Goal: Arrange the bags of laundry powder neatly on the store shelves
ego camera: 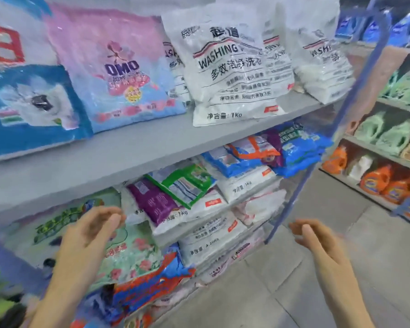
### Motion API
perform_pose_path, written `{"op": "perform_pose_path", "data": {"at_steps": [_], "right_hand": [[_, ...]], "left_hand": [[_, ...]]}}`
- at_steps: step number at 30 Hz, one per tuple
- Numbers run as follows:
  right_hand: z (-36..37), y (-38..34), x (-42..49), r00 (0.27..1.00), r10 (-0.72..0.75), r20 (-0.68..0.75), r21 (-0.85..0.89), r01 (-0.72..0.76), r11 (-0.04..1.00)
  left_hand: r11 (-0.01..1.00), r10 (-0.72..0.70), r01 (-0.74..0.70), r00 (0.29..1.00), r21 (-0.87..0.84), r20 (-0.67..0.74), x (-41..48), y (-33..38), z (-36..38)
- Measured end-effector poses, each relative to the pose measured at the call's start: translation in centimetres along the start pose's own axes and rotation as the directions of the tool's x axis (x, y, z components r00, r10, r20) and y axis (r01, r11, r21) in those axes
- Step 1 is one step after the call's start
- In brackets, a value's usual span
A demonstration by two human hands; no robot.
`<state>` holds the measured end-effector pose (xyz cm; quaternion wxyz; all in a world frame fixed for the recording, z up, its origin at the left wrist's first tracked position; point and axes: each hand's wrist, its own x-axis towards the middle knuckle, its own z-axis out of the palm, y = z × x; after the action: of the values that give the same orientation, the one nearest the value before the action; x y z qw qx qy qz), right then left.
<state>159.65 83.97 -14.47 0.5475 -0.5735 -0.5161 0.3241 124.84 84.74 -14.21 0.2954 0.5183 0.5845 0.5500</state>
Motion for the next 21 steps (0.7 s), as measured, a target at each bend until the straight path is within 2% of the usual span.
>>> {"op": "perform_pose_path", "data": {"at_steps": [5, 7, 9, 10, 12, 14, 15, 16, 18, 19, 21], "right_hand": [[4.6, 4.1, 9.2, 0.945, -0.016, 0.326, -0.023, 0.025, 0.999], [7.6, 5.9, 11.6, 0.878, 0.024, 0.478, -0.085, 0.019, 0.996], [10.9, 7.4, 13.0, 0.78, 0.036, 0.624, -0.14, 0.067, 0.988], [12.6, 8.0, 13.4, 0.734, 0.017, 0.679, -0.171, 0.135, 0.976], [15.8, 9.2, 14.0, 0.637, -0.106, 0.763, -0.206, 0.396, 0.895], [18.6, 10.5, 14.4, 0.517, -0.229, 0.825, -0.218, 0.665, 0.715], [19.7, 11.1, 14.6, 0.485, -0.257, 0.836, -0.24, 0.744, 0.624], [20.5, 11.3, 14.6, 0.476, -0.272, 0.836, -0.262, 0.783, 0.563], [21.1, 11.4, 14.9, 0.489, -0.325, 0.81, -0.276, 0.805, 0.526], [21.1, 11.4, 15.3, 0.509, -0.382, 0.771, -0.269, 0.805, 0.529], [20.9, 10.9, 16.3, 0.564, -0.432, 0.704, -0.217, 0.75, 0.625]], "left_hand": [[0.992, -0.065, 0.085, 0.977, 0.09, -0.203, 0.0, -0.2, 2.8], [0.985, -0.099, 0.132, 0.958, 0.108, -0.27, -0.4, 0.0, 3.6], [0.979, -0.112, 0.161, 0.936, 0.124, -0.334, -1.2, 0.0, 4.1], [0.978, -0.116, 0.171, 0.923, 0.118, -0.368, -1.5, 0.0, 4.3], [0.969, -0.122, 0.199, 0.9, 0.147, -0.419, -2.1, 0.5, 4.8], [0.961, -0.118, 0.218, 0.88, 0.169, -0.46, -2.7, 0.7, 5.1], [0.957, -0.114, 0.225, 0.875, 0.185, -0.471, -2.9, 0.8, 5.2], [0.952, -0.12, 0.237, 0.868, 0.192, -0.481, -3.2, 1.0, 5.3], [0.947, -0.139, 0.262, 0.857, 0.187, -0.496, -3.7, 1.5, 5.5], [0.945, -0.146, 0.271, 0.853, 0.186, -0.501, -4.1, 1.6, 5.6], [0.946, -0.169, 0.283, 0.846, 0.159, -0.505, -4.7, 1.7, 5.7]]}}
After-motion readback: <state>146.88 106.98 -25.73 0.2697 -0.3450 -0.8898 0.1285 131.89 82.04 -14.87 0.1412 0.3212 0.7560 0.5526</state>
